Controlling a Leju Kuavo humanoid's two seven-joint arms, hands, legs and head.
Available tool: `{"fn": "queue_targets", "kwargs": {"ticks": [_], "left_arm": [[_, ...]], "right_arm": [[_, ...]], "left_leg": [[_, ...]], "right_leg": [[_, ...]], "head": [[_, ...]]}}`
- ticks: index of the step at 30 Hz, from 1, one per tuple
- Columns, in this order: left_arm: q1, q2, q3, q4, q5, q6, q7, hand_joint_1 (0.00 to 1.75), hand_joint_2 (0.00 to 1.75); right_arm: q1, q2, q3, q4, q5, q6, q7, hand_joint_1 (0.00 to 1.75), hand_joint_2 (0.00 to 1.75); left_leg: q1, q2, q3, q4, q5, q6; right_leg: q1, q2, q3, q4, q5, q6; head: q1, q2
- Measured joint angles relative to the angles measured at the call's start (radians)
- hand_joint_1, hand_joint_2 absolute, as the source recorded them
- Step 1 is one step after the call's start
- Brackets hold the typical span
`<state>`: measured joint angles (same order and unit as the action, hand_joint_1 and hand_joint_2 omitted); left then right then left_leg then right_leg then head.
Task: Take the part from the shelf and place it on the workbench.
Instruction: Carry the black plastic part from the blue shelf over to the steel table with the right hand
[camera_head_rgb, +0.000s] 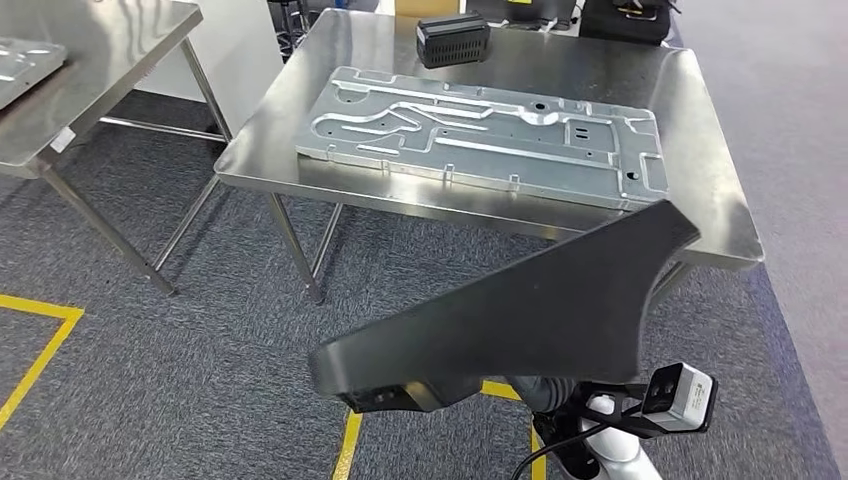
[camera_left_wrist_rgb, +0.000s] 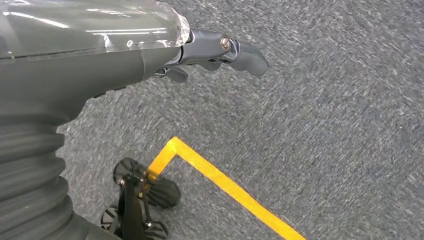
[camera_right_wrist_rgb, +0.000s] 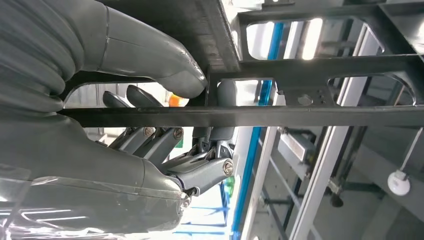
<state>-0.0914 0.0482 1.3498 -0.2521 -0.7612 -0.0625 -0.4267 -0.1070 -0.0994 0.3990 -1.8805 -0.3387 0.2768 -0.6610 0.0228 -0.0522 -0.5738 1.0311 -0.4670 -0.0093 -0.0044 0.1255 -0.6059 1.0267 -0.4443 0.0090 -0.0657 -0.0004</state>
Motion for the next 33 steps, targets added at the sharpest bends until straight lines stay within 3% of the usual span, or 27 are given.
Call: {"fn": "queue_targets", "kwargs": {"ticks": [2,4,6,7,8,9,11,13,15,17,19,21,22,23,25,27,29,31,33], "left_arm": [[-0.005,0.0,-0.001,0.0,0.002,-0.002,-0.003,0.0,1.75],[-0.003,0.0,-0.001,0.0,0.004,-0.004,-0.005,0.0,1.75],[0.0,0.0,-0.001,0.0,0.004,-0.006,-0.005,0.0,1.75],[0.0,0.0,-0.001,0.0,0.004,-0.007,-0.005,0.0,1.75],[0.0,0.0,-0.001,0.0,0.004,-0.007,-0.005,0.0,1.75],[-0.001,0.0,-0.001,0.0,0.004,-0.008,-0.005,0.0,1.75],[-0.002,-0.001,-0.001,0.0,0.004,-0.008,-0.005,0.0,1.75],[-0.002,-0.001,-0.001,0.0,0.004,-0.008,-0.006,0.0,1.75],[-0.003,-0.001,-0.001,0.0,0.004,-0.01,-0.009,0.0,1.75],[-0.006,0.0,-0.001,0.0,0.005,-0.013,-0.015,0.0,1.75],[-0.007,0.0,-0.002,0.0,0.006,-0.015,-0.019,0.0,1.75],[-0.002,0.0,-0.001,0.0,0.011,-0.014,-0.021,0.0,1.75],[0.0,-0.001,-0.001,0.0,0.014,-0.015,-0.022,0.0,1.75],[0.002,-0.002,-0.001,0.0,0.018,-0.015,-0.024,0.0,1.75],[0.003,-0.004,-0.001,0.0,0.024,-0.017,-0.029,0.0,1.75],[0.003,-0.005,0.0,0.001,0.028,-0.018,-0.033,0.0,1.75],[0.003,-0.006,0.001,0.001,0.036,-0.017,-0.032,0.0,1.75],[0.001,-0.01,0.002,0.001,0.043,-0.017,-0.032,0.0,1.75],[0.0,-0.014,0.002,0.001,0.047,-0.018,-0.032,0.0,1.75]], "right_arm": [[-0.006,0.004,0.0,-0.007,0.003,-0.006,0.003,1.75,1.75],[-0.018,0.008,0.0,-0.012,0.005,-0.009,0.005,1.75,1.75],[-0.024,0.013,0.0,-0.013,0.005,-0.009,0.006,1.75,1.75],[-0.025,0.014,0.0,-0.013,0.006,-0.009,0.006,1.75,1.75],[-0.025,0.014,0.0,-0.013,0.006,-0.009,0.007,1.75,1.75],[-0.025,0.015,0.0,-0.013,0.006,-0.009,0.007,1.75,1.75],[-0.029,0.016,0.0,-0.014,0.006,-0.009,0.007,1.75,1.75],[-0.032,0.017,0.0,-0.017,0.006,-0.009,0.008,1.75,1.75],[-0.033,0.018,0.0,-0.02,0.005,-0.01,0.01,1.75,1.75],[-0.037,0.018,0.0,-0.026,0.003,-0.015,0.02,1.75,1.75],[-0.048,0.021,0.0,-0.03,-0.002,-0.021,0.034,1.75,1.75],[-0.055,0.022,0.0,-0.03,-0.009,-0.023,0.043,1.75,1.75],[-0.056,0.022,0.001,-0.028,-0.014,-0.022,0.045,1.75,1.75],[-0.059,0.021,0.001,-0.025,-0.02,-0.019,0.046,1.75,1.75],[-0.069,0.02,0.001,-0.02,-0.033,-0.016,0.047,1.75,1.75],[-0.08,0.017,0.001,-0.019,-0.042,-0.019,0.052,1.75,1.75],[-0.086,0.013,0.003,-0.019,-0.048,-0.023,0.057,1.75,1.75],[-0.087,0.005,0.004,-0.02,-0.054,-0.021,0.058,1.75,1.75],[-0.091,-0.004,0.005,-0.02,-0.058,-0.019,0.058,1.75,1.75]], "left_leg": [[0.002,0.021,0.004,-0.008,0.005,0.014],[0.002,0.044,0.007,-0.012,0.007,0.023],[0.0,0.068,0.007,-0.012,0.004,0.026],[0.0,0.079,0.008,-0.012,0.003,0.026],[0.0,0.089,0.009,-0.012,0.001,0.025],[0.0,0.1,0.013,-0.012,-0.002,0.023],[-0.003,0.118,0.021,-0.011,-0.008,0.015],[-0.008,0.135,0.028,-0.011,-0.015,0.004],[-0.01,0.154,0.034,-0.016,-0.018,-0.007],[-0.006,0.134,0.034,0.0,-0.035,-0.018],[-0.003,0.086,-0.004,0.089,-0.088,-0.024],[-0.003,0.064,-0.071,0.223,-0.145,-0.025],[-0.003,0.061,-0.095,0.265,-0.152,-0.025],[-0.003,0.059,-0.103,0.269,-0.138,-0.024],[-0.003,0.048,-0.067,0.168,-0.062,-0.019],[-0.002,0.011,-0.017,0.043,-0.007,-0.013],[-0.004,-0.007,0.0,-0.001,0.001,-0.007],[-0.004,0.012,0.004,-0.008,0.006,0.004],[-0.001,0.03,0.009,-0.017,0.011,0.016]], "right_leg": [[0.001,-0.029,-0.013,0.025,-0.017,0.01],[0.0,-0.087,-0.061,0.122,-0.07,0.018],[-0.004,-0.113,-0.124,0.246,-0.119,0.025],[-0.007,-0.118,-0.141,0.275,-0.121,0.026],[-0.008,-0.122,-0.137,0.267,-0.105,0.027],[-0.009,-0.128,-0.113,0.219,-0.073,0.026],[-0.003,-0.162,-0.039,0.078,-0.014,0.017],[0.006,-0.183,-0.003,0.004,0.003,0.006],[0.009,-0.165,-0.004,-0.002,0.002,-0.004],[0.005,-0.145,0.0,-0.011,0.006,-0.015],[0.001,-0.127,0.006,-0.018,0.01,-0.025],[0.003,-0.106,0.006,-0.018,0.01,-0.03],[0.004,-0.093,0.007,-0.017,0.009,-0.031],[0.005,-0.08,0.007,-0.015,0.009,-0.031],[0.005,-0.053,0.009,-0.011,0.007,-0.028],[0.006,-0.031,0.006,-0.004,0.004,-0.021],[0.004,-0.012,-0.001,-0.001,0.005,-0.011],[0.001,-0.003,-0.005,-0.001,0.006,0.001],[0.002,-0.045,-0.021,0.033,-0.017,0.013]], "head": [[0.0,0.0],[0.0,0.0],[0.0,0.0],[0.0,0.0],[0.0,0.0],[0.0,0.0],[0.0,0.0],[0.0,0.0],[0.0,0.0],[0.0,0.0],[0.0,0.0],[0.0,0.0],[0.0,0.0],[0.0,0.0],[0.0,0.0],[0.0,0.0],[0.0,0.0],[0.0,0.0],[0.0,0.0]]}}
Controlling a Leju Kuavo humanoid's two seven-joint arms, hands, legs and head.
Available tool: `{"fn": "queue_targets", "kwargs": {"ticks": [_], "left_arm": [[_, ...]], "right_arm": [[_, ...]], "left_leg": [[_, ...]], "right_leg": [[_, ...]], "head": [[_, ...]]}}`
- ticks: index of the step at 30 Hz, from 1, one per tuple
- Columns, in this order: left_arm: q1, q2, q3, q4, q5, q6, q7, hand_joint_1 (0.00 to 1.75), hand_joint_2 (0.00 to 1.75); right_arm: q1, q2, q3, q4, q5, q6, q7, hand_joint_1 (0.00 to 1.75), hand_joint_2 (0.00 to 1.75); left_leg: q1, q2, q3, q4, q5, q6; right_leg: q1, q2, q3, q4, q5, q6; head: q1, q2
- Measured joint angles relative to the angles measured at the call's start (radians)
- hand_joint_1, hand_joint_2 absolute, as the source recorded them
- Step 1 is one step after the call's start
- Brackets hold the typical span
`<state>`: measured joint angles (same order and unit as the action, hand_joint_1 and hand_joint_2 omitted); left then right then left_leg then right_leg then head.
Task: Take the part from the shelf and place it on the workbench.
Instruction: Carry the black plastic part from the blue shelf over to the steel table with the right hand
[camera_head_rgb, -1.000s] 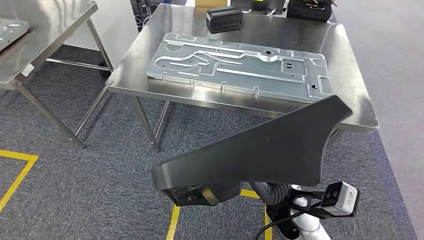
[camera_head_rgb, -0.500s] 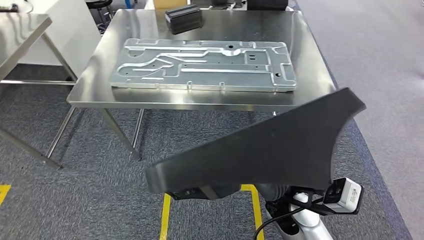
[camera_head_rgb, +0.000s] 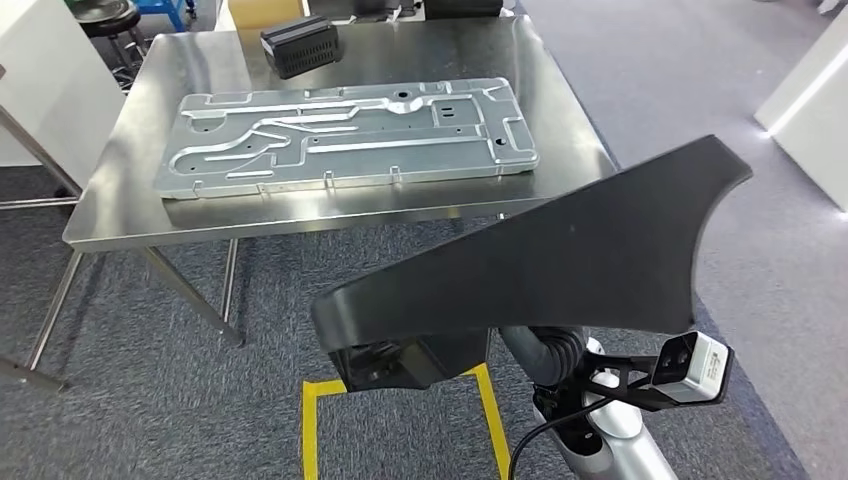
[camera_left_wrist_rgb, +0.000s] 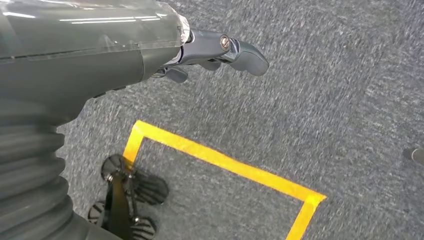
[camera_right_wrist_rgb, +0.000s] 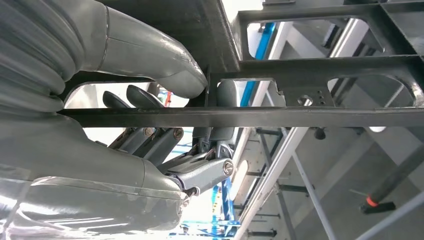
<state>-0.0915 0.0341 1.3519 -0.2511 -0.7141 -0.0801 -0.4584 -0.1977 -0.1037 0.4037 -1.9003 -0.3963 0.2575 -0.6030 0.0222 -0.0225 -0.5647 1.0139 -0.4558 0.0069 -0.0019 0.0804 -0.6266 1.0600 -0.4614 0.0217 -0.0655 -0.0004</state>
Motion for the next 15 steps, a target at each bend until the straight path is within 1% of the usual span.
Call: {"fn": "queue_targets", "kwargs": {"ticks": [1,2,3,4,5,6,7,8,9,10,11,12,13,14,15], "left_arm": [[0.002,-0.002,0.0,0.0,0.001,-0.002,0.0,0.0,1.75],[0.005,-0.003,0.0,0.0,0.002,-0.004,0.0,0.0,1.75],[0.008,-0.004,0.0,0.0,0.003,-0.008,0.0,0.0,1.75],[0.01,-0.005,0.0,0.0,0.003,-0.012,0.0,0.0,1.75],[0.011,-0.006,0.0,0.0,0.003,-0.015,0.0,0.0,1.75],[0.011,-0.006,0.0,0.0,0.003,-0.017,0.001,0.0,1.75],[0.011,-0.007,0.0,0.0,0.003,-0.018,0.002,0.0,1.75],[0.011,-0.007,0.0,0.0,0.003,-0.02,0.003,0.0,1.75],[0.011,-0.007,0.0,0.0,0.002,-0.023,0.003,0.0,1.75],[0.011,-0.007,0.0,0.0,0.002,-0.026,0.003,0.0,1.75],[0.01,-0.007,0.0,0.0,0.001,-0.029,0.002,0.0,1.75],[0.01,-0.007,0.0,0.0,-0.001,-0.031,0.001,0.0,1.75],[0.009,-0.007,0.0,0.0,-0.003,-0.033,-0.001,0.0,1.75],[0.008,-0.007,0.0,0.0,-0.005,-0.034,-0.004,0.0,1.75],[0.007,-0.007,0.0,0.0,-0.007,-0.034,-0.006,0.0,1.75]], "right_arm": [[-0.002,-0.004,0.0,0.0,0.002,-0.002,0.0,1.75,1.75],[-0.004,-0.006,0.001,0.0,0.006,-0.007,0.001,1.75,1.75],[-0.004,-0.008,0.001,0.001,0.012,-0.014,0.002,1.75,1.75],[-0.002,-0.01,0.002,0.002,0.017,-0.021,0.004,1.75,1.75],[-0.001,-0.013,0.002,0.003,0.021,-0.026,0.006,1.75,1.75],[0.0,-0.016,0.002,0.003,0.023,-0.03,0.006,1.75,1.75],[0.0,-0.019,0.002,0.004,0.025,-0.033,0.004,1.75,1.75],[-0.001,-0.022,0.002,0.004,0.026,-0.036,0.002,1.75,1.75],[-0.002,-0.025,0.003,0.005,0.027,-0.039,-0.001,1.75,1.75],[-0.003,-0.028,0.003,0.005,0.026,-0.042,-0.004,1.75,1.75],[-0.005,-0.031,0.003,0.007,0.024,-0.045,-0.006,1.75,1.75],[-0.006,-0.034,0.003,0.008,0.021,-0.048,-0.008,1.75,1.75],[-0.008,-0.038,0.003,0.009,0.016,-0.054,-0.011,1.75,1.75],[-0.011,-0.041,0.004,0.009,0.012,-0.06,-0.013,1.75,1.75],[-0.015,-0.044,0.004,0.01,0.008,-0.068,-0.015,1.75,1.75]], "left_leg": [[0.001,0.009,0.002,-0.003,0.001,0.005],[0.0,0.017,0.003,-0.004,0.0,0.008],[-0.001,0.025,0.002,-0.003,-0.001,0.009],[-0.001,0.033,0.002,-0.003,-0.002,0.009],[-0.001,0.039,0.002,-0.003,-0.003,0.008],[-0.001,0.043,0.004,-0.003,-0.004,0.006],[-0.001,0.046,0.006,-0.003,-0.006,0.004],[-0.001,0.048,0.008,-0.003,-0.008,0.0],[-0.003,0.049,0.01,-0.002,-0.012,-0.005],[-0.004,0.05,0.012,-0.002,-0.015,-0.01],[-0.006,0.051,0.013,-0.003,-0.018,-0.017],[-0.006,0.053,0.016,-0.006,-0.021,-0.024],[-0.005,0.054,0.019,-0.007,-0.024,-0.03],[-0.004,0.053,0.021,-0.001,-0.03,-0.036],[-0.002,0.049,0.014,0.022,-0.041,-0.039]], "right_leg": [[-0.001,-0.031,-0.023,0.048,-0.027,0.006],[-0.003,-0.056,-0.054,0.111,-0.059,0.012],[-0.006,-0.068,-0.089,0.178,-0.087,0.017],[-0.01,-0.073,-0.114,0.226,-0.101,0.022],[-0.013,-0.075,-0.122,0.239,-0.095,0.025],[-0.016,-0.077,-0.108,0.213,-0.072,0.026],[-0.017,-0.08,-0.076,0.151,-0.038,0.026],[-0.017,-0.087,-0.036,0.076,-0.01,0.023],[-0.015,-0.091,-0.003,0.014,0.009,0.017],[-0.012,-0.095,0.018,-0.027,0.017,0.011],[-0.008,-0.096,0.025,-0.042,0.014,0.004],[-0.004,-0.093,0.025,-0.042,0.011,-0.003],[-0.005,-0.09,0.029,-0.046,0.01,-0.01],[-0.007,-0.087,0.037,-0.052,0.009,-0.017],[-0.008,-0.085,0.047,-0.058,0.007,-0.024]], "head": [[0.0,0.0],[0.0,0.0],[0.0,0.0],[0.0,0.0],[0.0,0.0],[0.0,0.0],[0.0,0.0],[0.0,0.0],[0.0,0.0],[0.0,0.0],[0.0,0.0],[0.0,0.0],[0.0,0.0],[0.0,0.0],[0.0,0.0]]}}
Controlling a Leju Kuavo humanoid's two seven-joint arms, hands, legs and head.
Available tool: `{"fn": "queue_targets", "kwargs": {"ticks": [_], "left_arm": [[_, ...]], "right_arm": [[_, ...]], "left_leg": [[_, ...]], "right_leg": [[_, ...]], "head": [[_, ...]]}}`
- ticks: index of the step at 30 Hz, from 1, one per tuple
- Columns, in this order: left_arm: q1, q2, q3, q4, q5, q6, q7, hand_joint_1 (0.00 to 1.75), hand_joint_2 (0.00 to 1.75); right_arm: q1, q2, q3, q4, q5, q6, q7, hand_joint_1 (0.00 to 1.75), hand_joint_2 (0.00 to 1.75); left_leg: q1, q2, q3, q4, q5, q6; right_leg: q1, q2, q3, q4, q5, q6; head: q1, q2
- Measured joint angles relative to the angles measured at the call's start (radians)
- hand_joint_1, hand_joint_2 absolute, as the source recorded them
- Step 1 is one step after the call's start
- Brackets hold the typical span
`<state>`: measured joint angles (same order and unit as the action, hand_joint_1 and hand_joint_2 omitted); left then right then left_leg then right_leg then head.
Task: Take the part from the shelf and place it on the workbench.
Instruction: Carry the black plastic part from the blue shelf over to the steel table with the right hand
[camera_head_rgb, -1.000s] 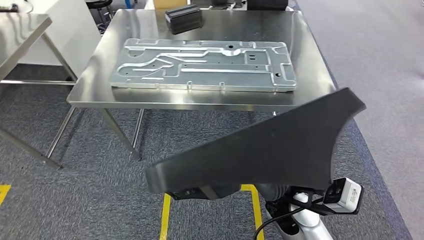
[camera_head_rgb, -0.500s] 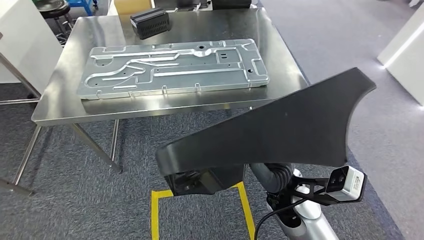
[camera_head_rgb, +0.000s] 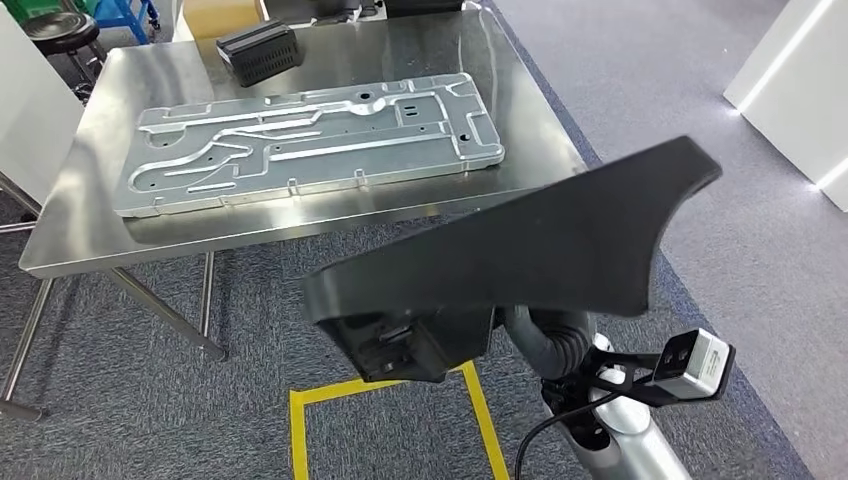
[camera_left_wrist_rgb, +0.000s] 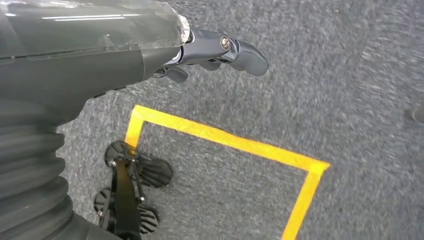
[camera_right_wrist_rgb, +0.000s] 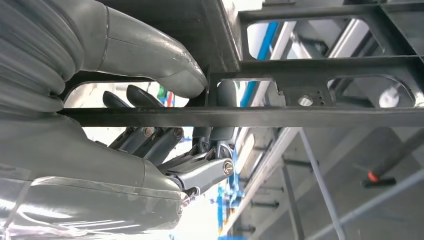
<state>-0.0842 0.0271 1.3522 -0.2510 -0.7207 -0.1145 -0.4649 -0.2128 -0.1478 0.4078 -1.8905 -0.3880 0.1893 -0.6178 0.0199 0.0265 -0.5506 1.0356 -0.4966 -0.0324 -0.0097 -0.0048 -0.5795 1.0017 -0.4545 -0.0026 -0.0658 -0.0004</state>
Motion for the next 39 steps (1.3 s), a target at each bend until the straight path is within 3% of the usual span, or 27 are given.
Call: {"fn": "queue_targets", "kwargs": {"ticks": [1,3,4,5,6,7,8,9,11,14,15,17,19,21,22,23,25,26,27,29,30,32,34,36,37,38,39], "left_arm": [[0.0,0.0,0.0,0.0,-0.001,-0.001,-0.002,0.0,1.75],[0.002,0.0,0.0,0.0,-0.001,-0.001,-0.003,0.0,1.75],[0.004,0.0,0.0,0.0,-0.001,0.0,-0.003,0.0,1.75],[0.006,0.0,0.0,0.0,-0.001,0.0,-0.003,0.0,1.75],[0.008,0.0,0.0,0.0,-0.001,0.001,-0.003,0.0,1.75],[0.009,0.0,0.0,0.0,-0.001,0.001,-0.003,0.0,1.75],[0.009,0.0,0.0,0.0,-0.001,0.002,-0.003,0.0,1.75],[0.009,0.0,0.0,0.0,-0.001,0.002,-0.004,0.0,1.75],[0.008,0.001,0.0,0.0,0.0,0.002,-0.004,0.0,1.75],[0.007,0.002,0.0,0.0,0.0,0.003,-0.006,0.0,1.75],[0.006,0.002,0.0,0.0,0.0,0.003,-0.007,0.0,1.75],[0.006,0.002,0.0,0.0,0.0,0.004,-0.008,0.0,1.75],[0.006,0.002,0.0,0.0,0.0,0.004,-0.008,0.0,1.75],[0.008,0.001,0.0,0.0,0.0,0.004,-0.008,0.0,1.75],[0.008,0.001,0.0,0.0,0.0,0.004,-0.008,0.0,1.75],[0.008,0.001,0.0,0.0,0.0,0.004,-0.008,0.0,1.75],[0.007,0.001,0.0,0.0,0.0,0.004,-0.009,0.0,1.75],[0.007,0.001,0.0,0.0,0.0,0.004,-0.009,0.0,1.75],[0.005,0.0,0.0,0.0,0.0,0.004,-0.009,0.0,1.75],[0.002,0.0,0.0,0.0,0.0,0.004,-0.01,0.0,1.75],[0.0,-0.001,0.0,0.0,0.0,0.004,-0.01,0.0,1.75],[-0.004,-0.001,0.0,0.0,0.0,0.005,-0.011,0.0,1.75],[-0.003,-0.001,0.0,0.0,0.002,0.008,-0.01,0.0,1.75],[0.001,-0.001,0.0,0.0,0.003,0.013,-0.01,0.0,1.75],[0.003,-0.001,0.0,0.0,0.004,0.014,-0.01,0.0,1.75],[0.004,-0.001,0.0,0.0,0.005,0.016,-0.01,0.0,1.75],[0.005,0.0,0.0,0.0,0.005,0.017,-0.01,0.0,1.75]], "right_arm": [[-0.005,-0.002,0.0,0.0,-0.003,-0.006,-0.002,1.75,1.75],[-0.01,-0.003,0.002,0.003,-0.007,-0.012,-0.004,1.75,1.75],[-0.01,-0.003,0.003,0.005,-0.008,-0.013,-0.004,1.75,1.75],[-0.01,-0.004,0.004,0.007,-0.008,-0.013,-0.004,1.75,1.75],[-0.01,-0.004,0.006,0.009,-0.008,-0.013,-0.004,1.75,1.75],[-0.01,-0.005,0.008,0.009,-0.008,-0.014,-0.004,1.75,1.75],[-0.01,-0.005,0.009,0.01,-0.008,-0.014,-0.005,1.75,1.75],[-0.011,-0.006,0.01,0.01,-0.008,-0.015,-0.006,1.75,1.75],[-0.01,-0.006,0.011,0.012,-0.006,-0.017,-0.007,1.75,1.75],[-0.011,-0.007,0.014,0.012,-0.001,-0.019,-0.009,1.75,1.75],[-0.013,-0.008,0.015,0.013,0.0,-0.021,-0.011,1.75,1.75],[-0.015,-0.011,0.016,0.013,0.002,-0.024,-0.013,1.75,1.75],[-0.015,-0.013,0.017,0.014,0.003,-0.026,-0.015,1.75,1.75],[-0.015,-0.015,0.018,0.015,0.004,-0.026,-0.015,1.75,1.75],[-0.015,-0.017,0.018,0.015,0.004,-0.026,-0.015,1.75,1.75],[-0.015,-0.018,0.018,0.015,0.004,-0.026,-0.015,1.75,1.75],[-0.014,-0.022,0.019,0.018,0.004,-0.026,-0.015,1.75,1.75],[-0.014,-0.023,0.02,0.02,0.004,-0.026,-0.015,1.75,1.75],[-0.014,-0.024,0.021,0.021,0.004,-0.026,-0.016,1.75,1.75],[-0.015,-0.025,0.023,0.02,0.004,-0.025,-0.018,1.75,1.75],[-0.016,-0.026,0.023,0.02,0.004,-0.026,-0.019,1.75,1.75],[-0.017,-0.027,0.024,0.019,0.004,-0.026,-0.02,1.75,1.75],[-0.016,-0.027,0.025,0.02,0.004,-0.026,-0.021,1.75,1.75],[-0.014,-0.027,0.026,0.022,0.005,-0.027,-0.022,1.75,1.75],[-0.014,-0.027,0.026,0.023,0.005,-0.027,-0.023,1.75,1.75],[-0.014,-0.027,0.026,0.024,0.005,-0.027,-0.025,1.75,1.75],[-0.014,-0.027,0.026,0.025,0.005,-0.027,-0.026,1.75,1.75]], "left_leg": [[0.001,-0.006,-0.021,0.046,-0.019,-0.002],[0.002,-0.015,-0.098,0.182,-0.067,-0.004],[0.002,-0.016,-0.138,0.24,-0.078,-0.004],[0.002,-0.017,-0.164,0.266,-0.068,-0.004],[0.002,-0.017,-0.172,0.251,-0.037,-0.003],[0.001,-0.017,-0.159,0.198,0.011,0.0],[0.001,-0.019,-0.136,0.128,0.058,0.005],[-0.002,-0.02,-0.109,0.066,0.086,0.01],[-0.009,-0.02,-0.074,0.001,0.089,0.021],[-0.012,-0.021,-0.043,-0.024,0.062,0.038],[-0.01,-0.021,-0.028,-0.03,0.056,0.044],[-0.009,-0.021,0.001,-0.038,0.041,0.052],[-0.008,-0.021,0.028,-0.04,0.018,0.053],[-0.005,-0.024,0.062,-0.04,-0.011,0.049],[-0.003,-0.025,0.084,-0.04,-0.027,0.045],[-0.001,-0.025,0.103,-0.041,-0.044,0.041],[-0.001,-0.025,0.135,-0.043,-0.077,0.031],[-0.002,-0.024,0.144,-0.051,-0.089,0.024],[-0.003,-0.023,0.155,-0.055,-0.093,0.017],[-0.002,-0.02,0.165,-0.048,-0.08,0.005],[-0.001,-0.02,0.155,-0.012,-0.066,0.002],[0.0,-0.022,0.087,0.107,-0.063,0.0],[-0.001,-0.022,-0.002,0.211,-0.128,0.0],[-0.002,-0.023,-0.059,0.224,-0.202,0.002],[-0.002,-0.023,-0.072,0.194,-0.199,0.006],[-0.003,-0.023,-0.076,0.146,-0.156,0.011],[-0.006,-0.024,-0.079,0.087,-0.073,0.018]], "right_leg": [[-0.001,0.002,0.011,-0.005,-0.002,-0.007],[0.004,0.004,0.025,-0.007,-0.013,-0.016],[0.007,0.008,0.032,-0.007,-0.02,-0.019],[0.009,0.012,0.041,-0.006,-0.028,-0.02],[0.012,0.017,0.052,-0.006,-0.037,-0.02],[0.013,0.02,0.066,-0.006,-0.047,-0.019],[0.014,0.023,0.08,-0.007,-0.059,-0.018],[0.016,0.025,0.091,-0.007,-0.07,-0.014],[0.015,0.029,0.107,-0.01,-0.085,-0.003],[0.011,0.028,0.113,0.017,-0.081,0.013],[0.01,0.025,0.094,0.054,-0.075,0.018],[0.005,0.017,0.013,0.17,-0.083,0.029],[-0.001,0.015,-0.088,0.272,-0.136,0.039],[-0.005,0.012,-0.147,0.281,-0.175,0.044],[-0.006,0.01,-0.155,0.244,-0.16,0.045],[-0.006,0.005,-0.155,0.188,-0.109,0.044],[-0.001,-0.005,-0.151,0.077,0.04,0.034],[0.002,-0.008,-0.15,0.048,0.093,0.026],[0.004,-0.008,-0.149,0.033,0.115,0.016],[0.005,-0.001,-0.128,0.025,0.099,-0.002],[0.004,0.001,-0.111,0.017,0.09,-0.011],[0.005,0.004,-0.078,0.007,0.072,-0.023],[0.008,0.009,-0.048,0.005,0.048,-0.029],[0.013,0.017,-0.013,0.005,0.019,-0.032],[0.015,0.019,0.008,0.005,0.005,-0.032],[0.018,0.021,0.028,0.005,-0.01,-0.032],[0.02,0.021,0.046,0.006,-0.024,-0.031]], "head": [[0.0,0.0],[0.0,0.0],[0.0,0.0],[0.0,0.0],[0.0,0.0],[0.0,0.0],[0.0,0.0],[0.0,0.0],[0.0,0.0],[0.0,0.0],[0.0,0.0],[0.001,0.0],[0.001,0.0],[0.001,0.0],[0.001,0.0],[0.001,0.0],[0.001,0.0],[0.001,0.0],[0.001,0.0],[0.0,0.0],[0.0,0.0],[0.0,0.0],[0.0,0.0],[0.0,0.0],[0.0,0.0],[0.0,0.0],[0.0,0.0]]}}
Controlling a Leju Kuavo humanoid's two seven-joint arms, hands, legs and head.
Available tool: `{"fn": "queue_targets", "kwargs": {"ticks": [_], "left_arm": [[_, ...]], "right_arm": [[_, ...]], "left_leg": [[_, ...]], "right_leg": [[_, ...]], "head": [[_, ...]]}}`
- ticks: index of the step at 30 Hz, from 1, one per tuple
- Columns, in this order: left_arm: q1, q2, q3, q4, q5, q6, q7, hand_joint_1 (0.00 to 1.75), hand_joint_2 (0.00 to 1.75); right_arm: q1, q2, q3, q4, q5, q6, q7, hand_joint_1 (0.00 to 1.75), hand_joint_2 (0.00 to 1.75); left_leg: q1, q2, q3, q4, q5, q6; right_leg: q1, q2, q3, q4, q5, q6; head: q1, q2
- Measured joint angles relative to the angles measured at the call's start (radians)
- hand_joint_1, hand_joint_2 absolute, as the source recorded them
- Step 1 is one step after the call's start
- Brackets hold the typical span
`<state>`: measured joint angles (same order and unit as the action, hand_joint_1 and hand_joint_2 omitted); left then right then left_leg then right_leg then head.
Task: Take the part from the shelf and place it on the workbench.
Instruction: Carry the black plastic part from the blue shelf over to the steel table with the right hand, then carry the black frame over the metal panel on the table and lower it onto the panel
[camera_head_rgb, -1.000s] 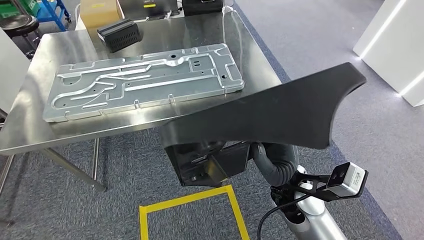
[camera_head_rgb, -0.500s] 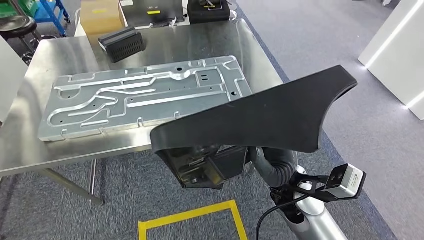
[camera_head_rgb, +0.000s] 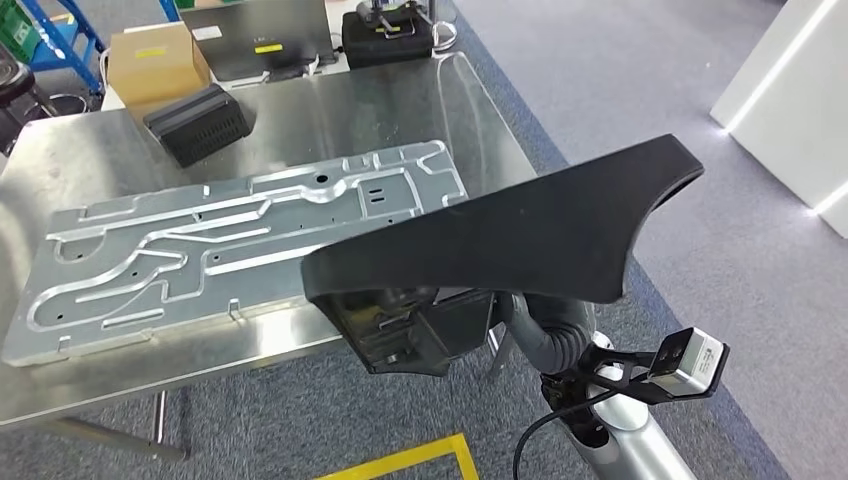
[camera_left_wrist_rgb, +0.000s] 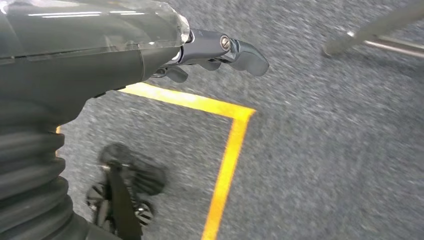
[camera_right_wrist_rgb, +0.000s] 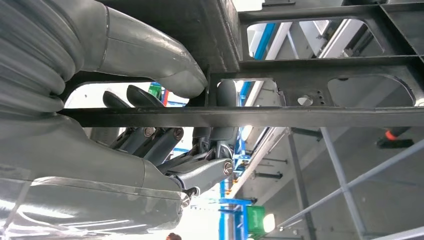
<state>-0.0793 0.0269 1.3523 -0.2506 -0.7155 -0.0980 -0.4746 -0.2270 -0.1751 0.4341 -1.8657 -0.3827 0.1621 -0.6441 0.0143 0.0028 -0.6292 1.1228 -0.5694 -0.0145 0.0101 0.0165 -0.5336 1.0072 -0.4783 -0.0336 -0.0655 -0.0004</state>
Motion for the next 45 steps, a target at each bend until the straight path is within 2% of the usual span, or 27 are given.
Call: {"fn": "queue_targets", "kwargs": {"ticks": [2,3,6,7,8,10,11,12,13,15,17,20,22,23,25,26,27,28,30,32,34,37,39,41,42,43,45], "left_arm": [[0.002,0.0,0.0,0.0,0.001,0.001,0.0,0.0,1.75],[0.003,0.001,0.0,0.001,0.002,0.001,-0.001,0.0,1.75],[0.001,0.001,0.0,0.001,0.004,0.0,-0.004,0.0,1.75],[0.0,0.001,0.0,0.001,0.004,-0.001,-0.005,0.0,1.75],[-0.001,0.001,0.0,0.001,0.004,-0.003,-0.007,0.0,1.75],[-0.002,0.0,0.0,0.001,0.005,-0.009,-0.011,0.0,1.75],[-0.002,0.0,0.0,0.001,0.007,-0.012,-0.013,0.0,1.75],[-0.002,-0.001,0.0,0.001,0.009,-0.015,-0.015,0.0,1.75],[-0.002,-0.003,0.0,0.001,0.011,-0.017,-0.017,0.0,1.75],[-0.004,-0.006,0.0,0.001,0.012,-0.017,-0.022,0.0,1.75],[-0.009,-0.008,0.001,0.002,0.013,-0.017,-0.027,0.0,1.75],[-0.017,-0.009,0.001,0.002,0.017,-0.022,-0.035,0.0,1.75],[-0.017,-0.01,0.001,0.003,0.021,-0.028,-0.037,0.0,1.75],[-0.017,-0.011,0.001,0.003,0.023,-0.031,-0.038,0.0,1.75],[-0.017,-0.011,0.002,0.003,0.027,-0.032,-0.038,0.0,1.75],[-0.016,-0.012,0.003,0.004,0.029,-0.032,-0.038,0.0,1.75],[-0.016,-0.012,0.004,0.004,0.03,-0.032,-0.038,0.0,1.75],[-0.015,-0.012,0.005,0.004,0.03,-0.032,-0.038,0.0,1.75],[-0.015,-0.012,0.005,0.005,0.029,-0.035,-0.041,0.0,1.75],[-0.017,-0.012,0.005,0.005,0.025,-0.042,-0.045,0.0,1.75],[-0.02,-0.012,0.005,0.005,0.018,-0.048,-0.046,0.0,1.75],[-0.028,-0.012,0.005,0.005,0.012,-0.051,-0.046,0.0,1.75],[-0.033,-0.012,0.004,0.005,0.012,-0.051,-0.046,0.0,1.75],[-0.034,-0.012,0.004,0.005,0.011,-0.051,-0.046,0.0,1.75],[-0.034,-0.012,0.004,0.005,0.011,-0.051,-0.046,0.0,1.75],[-0.033,-0.012,0.004,0.005,0.011,-0.051,-0.045,0.0,1.75],[-0.033,-0.013,0.004,0.005,0.011,-0.051,-0.045,0.0,1.75]], "right_arm": [[0.001,-0.002,0.001,0.004,0.0,0.0,-0.003,1.75,1.75],[0.002,-0.003,0.001,0.006,0.002,0.0,-0.006,1.75,1.75],[0.003,-0.012,0.001,0.007,0.02,-0.003,-0.025,1.75,1.75],[0.002,-0.015,0.0,0.006,0.03,-0.007,-0.032,1.75,1.75],[0.001,-0.018,-0.001,0.003,0.041,-0.011,-0.038,1.75,1.75],[-0.003,-0.023,-0.008,-0.005,0.067,-0.026,-0.039,1.75,1.75],[-0.009,-0.025,-0.014,-0.008,0.084,-0.036,-0.032,1.75,1.75],[-0.019,-0.027,-0.022,-0.01,0.103,-0.047,-0.018,1.75,1.75],[-0.038,-0.027,-0.033,-0.009,0.121,-0.06,0.003,1.75,1.75],[-0.102,-0.028,-0.06,0.007,0.15,-0.086,0.054,1.75,1.75],[-0.194,-0.026,-0.083,0.05,0.183,-0.109,0.107,1.75,1.75],[-0.329,-0.02,-0.091,0.135,0.248,-0.12,0.182,1.75,1.75],[-0.398,-0.007,-0.082,0.185,0.28,-0.125,0.219,1.75,1.75],[-0.426,0.001,-0.074,0.207,0.291,-0.13,0.231,1.75,1.75],[-0.468,0.017,-0.052,0.253,0.324,-0.15,0.248,1.75,1.75],[-0.485,0.025,-0.039,0.28,0.352,-0.166,0.255,1.75,1.75],[-0.5,0.034,-0.026,0.309,0.385,-0.186,0.262,1.75,1.75],[-0.515,0.042,-0.014,0.337,0.419,-0.206,0.267,1.75,1.75],[-0.549,0.061,0.009,0.39,0.489,-0.246,0.281,1.75,1.75],[-0.589,0.08,0.038,0.447,0.582,-0.291,0.305,1.75,1.75],[-0.624,0.101,0.078,0.51,0.706,-0.337,0.337,1.75,1.75],[-0.651,0.131,0.133,0.587,0.818,-0.369,0.363,1.75,1.75],[-0.66,0.144,0.153,0.62,0.829,-0.375,0.365,1.75,1.75],[-0.667,0.15,0.165,0.647,0.831,-0.379,0.365,1.75,1.75],[-0.668,0.153,0.17,0.658,0.831,-0.379,0.365,1.75,1.75],[-0.669,0.154,0.173,0.668,0.831,-0.379,0.365,1.75,1.75],[-0.675,0.158,0.179,0.682,0.833,-0.379,0.365,1.75,1.75]], "left_leg": [[-0.007,-0.002,-0.001,-0.079,0.128,0.009],[-0.01,-0.004,-0.003,-0.093,0.159,0.012],[-0.008,-0.004,0.01,-0.104,0.157,0.024],[-0.005,-0.004,0.017,-0.11,0.156,0.029],[-0.003,-0.003,0.024,-0.115,0.154,0.033],[-0.003,-0.003,0.032,-0.117,0.147,0.037],[-0.003,-0.003,0.035,-0.116,0.143,0.037],[-0.002,-0.003,0.039,-0.116,0.138,0.035],[-0.002,-0.004,0.045,-0.115,0.133,0.034],[-0.001,-0.004,0.057,-0.111,0.121,0.026],[-0.003,-0.006,0.059,-0.106,0.111,0.016],[-0.004,-0.009,0.057,-0.108,0.108,-0.002],[-0.002,-0.009,0.049,-0.083,0.088,-0.012],[-0.001,-0.008,0.032,-0.042,0.063,-0.016],[-0.001,-0.008,-0.032,0.091,0.001,-0.02],[-0.001,-0.008,-0.063,0.151,-0.019,-0.021],[-0.001,-0.008,-0.082,0.181,-0.02,-0.02],[-0.001,-0.008,-0.083,0.172,-0.003,-0.018],[-0.002,-0.006,-0.033,0.049,0.071,-0.01],[-0.006,-0.003,0.018,-0.069,0.122,0.0],[-0.011,-0.002,0.029,-0.099,0.129,0.008],[-0.004,-0.004,0.032,-0.109,0.138,0.021],[0.0,-0.006,0.034,-0.115,0.142,0.029],[0.0,-0.008,0.034,-0.114,0.141,0.032],[0.0,-0.01,0.034,-0.114,0.14,0.031],[0.0,-0.012,0.035,-0.113,0.139,0.031],[0.001,-0.016,0.038,-0.11,0.134,0.026]], "right_leg": [[0.003,0.004,0.018,0.004,-0.023,0.006],[0.003,0.006,0.019,0.005,-0.03,0.011],[0.0,0.004,0.02,0.013,-0.05,0.029],[-0.001,0.001,0.01,0.037,-0.066,0.035],[-0.004,-0.002,-0.014,0.085,-0.09,0.04],[-0.011,-0.005,-0.096,0.221,-0.141,0.049],[-0.016,-0.006,-0.136,0.275,-0.15,0.053],[-0.02,-0.007,-0.16,0.295,-0.139,0.057],[-0.023,-0.008,-0.165,0.275,-0.106,0.059],[-0.029,-0.012,-0.127,0.148,-0.01,0.061],[-0.028,-0.013,-0.09,0.046,0.041,0.057],[-0.023,-0.014,-0.084,0.025,0.042,0.041],[-0.024,-0.018,-0.081,0.019,0.044,0.027],[-0.024,-0.02,-0.08,0.016,0.044,0.021],[-0.02,-0.025,-0.077,0.015,0.041,0.013],[-0.018,-0.026,-0.076,0.016,0.04,0.01],[-0.015,-0.027,-0.075,0.016,0.038,0.008],[-0.013,-0.027,-0.074,0.017,0.037,0.007],[-0.01,-0.027,-0.071,0.018,0.035,0.007],[-0.005,-0.026,-0.071,0.02,0.033,0.011],[-0.003,-0.025,-0.073,0.021,0.033,0.019],[-0.004,-0.024,-0.081,0.039,0.019,0.034],[-0.008,-0.02,-0.125,0.13,-0.031,0.045],[-0.014,-0.019,-0.193,0.262,-0.082,0.053],[-0.017,-0.019,-0.216,0.299,-0.086,0.055],[-0.019,-0.019,-0.222,0.3,-0.071,0.056],[-0.023,-0.019,-0.18,0.194,0.001,0.054]], "head": [[0.0,0.0],[0.0,0.0],[0.0,0.0],[0.0,0.0],[0.001,0.0],[0.001,0.0],[0.001,0.0],[0.001,0.0],[0.001,0.0],[0.001,0.0],[0.0,0.0],[0.0,0.0],[0.0,0.0],[0.0,0.0],[0.0,0.0],[0.0,0.0],[0.0,0.0],[0.0,0.0],[0.0,0.0],[0.0,0.0],[0.0,0.0],[0.0,0.0],[0.001,0.0],[0.001,0.0],[0.001,0.0],[0.001,0.0],[0.001,0.0]]}}
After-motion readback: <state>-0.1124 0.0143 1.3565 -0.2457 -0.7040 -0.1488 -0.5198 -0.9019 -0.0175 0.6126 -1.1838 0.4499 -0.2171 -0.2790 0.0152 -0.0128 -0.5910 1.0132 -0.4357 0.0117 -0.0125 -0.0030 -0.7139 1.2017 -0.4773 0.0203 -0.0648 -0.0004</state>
